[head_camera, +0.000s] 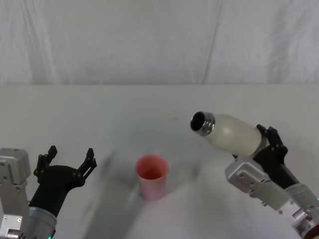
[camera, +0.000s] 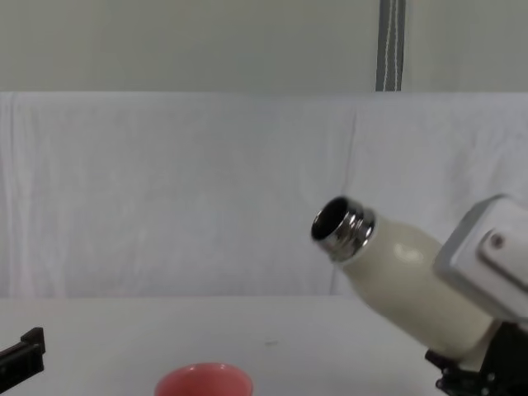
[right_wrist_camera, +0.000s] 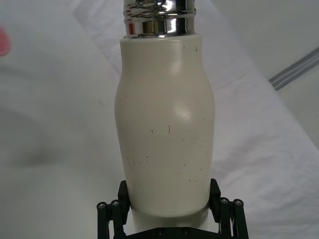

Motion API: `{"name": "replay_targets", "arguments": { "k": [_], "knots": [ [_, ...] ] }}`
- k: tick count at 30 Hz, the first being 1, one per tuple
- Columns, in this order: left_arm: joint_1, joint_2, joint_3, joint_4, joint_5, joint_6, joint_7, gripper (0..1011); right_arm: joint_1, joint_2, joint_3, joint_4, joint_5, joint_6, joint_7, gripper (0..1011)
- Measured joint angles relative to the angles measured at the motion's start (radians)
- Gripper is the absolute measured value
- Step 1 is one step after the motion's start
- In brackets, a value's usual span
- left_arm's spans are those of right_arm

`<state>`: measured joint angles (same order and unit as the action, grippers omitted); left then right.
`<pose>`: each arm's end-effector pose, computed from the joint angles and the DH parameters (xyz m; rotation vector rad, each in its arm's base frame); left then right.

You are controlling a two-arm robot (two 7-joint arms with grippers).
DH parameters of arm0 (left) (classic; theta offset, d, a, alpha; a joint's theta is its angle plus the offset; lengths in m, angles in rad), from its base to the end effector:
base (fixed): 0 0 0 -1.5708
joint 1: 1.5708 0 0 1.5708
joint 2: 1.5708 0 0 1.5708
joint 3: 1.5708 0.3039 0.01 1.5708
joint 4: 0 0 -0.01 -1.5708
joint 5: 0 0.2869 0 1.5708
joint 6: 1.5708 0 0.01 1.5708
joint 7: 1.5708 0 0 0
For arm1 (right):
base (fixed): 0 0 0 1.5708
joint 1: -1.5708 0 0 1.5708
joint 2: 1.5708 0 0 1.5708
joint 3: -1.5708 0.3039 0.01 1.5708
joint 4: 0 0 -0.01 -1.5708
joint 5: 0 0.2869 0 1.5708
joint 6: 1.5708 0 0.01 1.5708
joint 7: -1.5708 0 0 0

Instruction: Grasp the thermos with one hand and pour water into the cup lid.

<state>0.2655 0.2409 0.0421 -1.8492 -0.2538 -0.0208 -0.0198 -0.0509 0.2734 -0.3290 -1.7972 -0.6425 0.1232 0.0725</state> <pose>0.2276 0.0431 -0.2982 -0.0380 0.0141 1.4462 0.2719 0.0262 -0.2791 -0.5847 -0.7286 -1.1386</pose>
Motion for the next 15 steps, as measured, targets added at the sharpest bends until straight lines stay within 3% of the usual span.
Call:
{"name": "replay_targets", "arguments": {
  "k": [15],
  "knots": [
    [0.000,0.000,0.000,0.000,0.000,0.000,0.000,1001,0.071,0.002,-0.090,0.076,-0.136,-0.007,0.002,950]
  ]
}}
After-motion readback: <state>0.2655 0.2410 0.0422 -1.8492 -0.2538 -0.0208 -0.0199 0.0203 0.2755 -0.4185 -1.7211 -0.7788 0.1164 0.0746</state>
